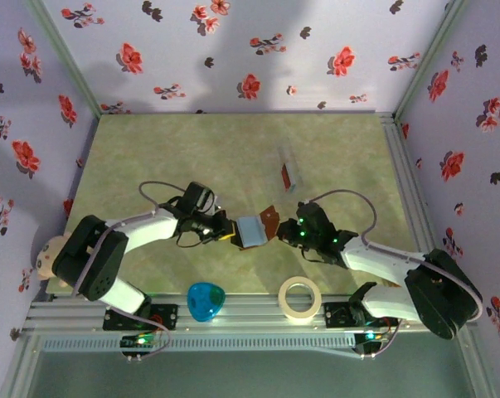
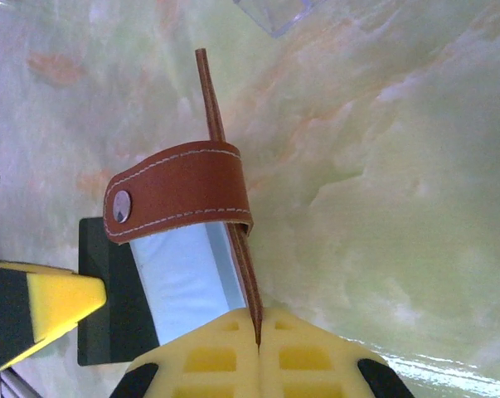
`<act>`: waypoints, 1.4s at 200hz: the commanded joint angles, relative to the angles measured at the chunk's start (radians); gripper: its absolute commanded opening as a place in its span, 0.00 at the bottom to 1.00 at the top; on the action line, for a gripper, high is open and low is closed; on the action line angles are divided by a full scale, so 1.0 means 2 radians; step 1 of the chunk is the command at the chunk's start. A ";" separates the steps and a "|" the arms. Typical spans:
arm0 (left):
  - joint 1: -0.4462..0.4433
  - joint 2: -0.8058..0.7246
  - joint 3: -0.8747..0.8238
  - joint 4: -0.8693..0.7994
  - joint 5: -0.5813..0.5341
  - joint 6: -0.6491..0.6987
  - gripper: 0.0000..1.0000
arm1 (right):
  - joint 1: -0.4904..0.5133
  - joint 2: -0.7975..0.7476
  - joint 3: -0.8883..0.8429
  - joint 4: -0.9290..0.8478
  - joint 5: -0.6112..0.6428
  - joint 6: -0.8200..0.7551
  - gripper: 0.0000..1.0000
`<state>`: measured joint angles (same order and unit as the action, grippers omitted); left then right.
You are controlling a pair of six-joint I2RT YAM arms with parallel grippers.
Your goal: Put the credit cards into the card holder
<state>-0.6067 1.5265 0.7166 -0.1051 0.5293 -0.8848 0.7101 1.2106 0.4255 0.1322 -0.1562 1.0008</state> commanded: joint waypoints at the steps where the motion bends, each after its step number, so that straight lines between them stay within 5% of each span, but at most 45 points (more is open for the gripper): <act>1: -0.005 -0.016 -0.002 0.026 0.017 -0.002 0.00 | 0.005 0.009 -0.010 0.024 -0.024 0.014 0.05; 82: -0.016 -0.015 0.005 0.054 0.026 -0.006 0.00 | 0.020 0.081 0.011 0.118 -0.105 0.017 0.17; 138: -0.016 0.017 0.014 0.002 -0.007 0.024 0.00 | 0.016 0.044 0.038 -0.008 -0.066 -0.056 0.48; 185: -0.016 0.027 0.020 -0.017 -0.015 0.039 0.00 | -0.005 0.061 0.071 -0.050 -0.119 -0.093 0.65; 228: -0.016 0.025 0.015 -0.015 -0.018 0.039 0.00 | -0.004 0.116 0.123 -0.077 -0.123 -0.124 0.64; 280: -0.017 0.020 0.024 -0.029 -0.026 0.047 0.00 | -0.004 0.151 0.166 -0.123 -0.107 -0.158 0.44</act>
<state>-0.6346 1.5711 0.7349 -0.1059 0.5083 -0.8284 0.7040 1.4879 0.7139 -0.0402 -0.3851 0.7425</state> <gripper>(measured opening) 0.064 0.462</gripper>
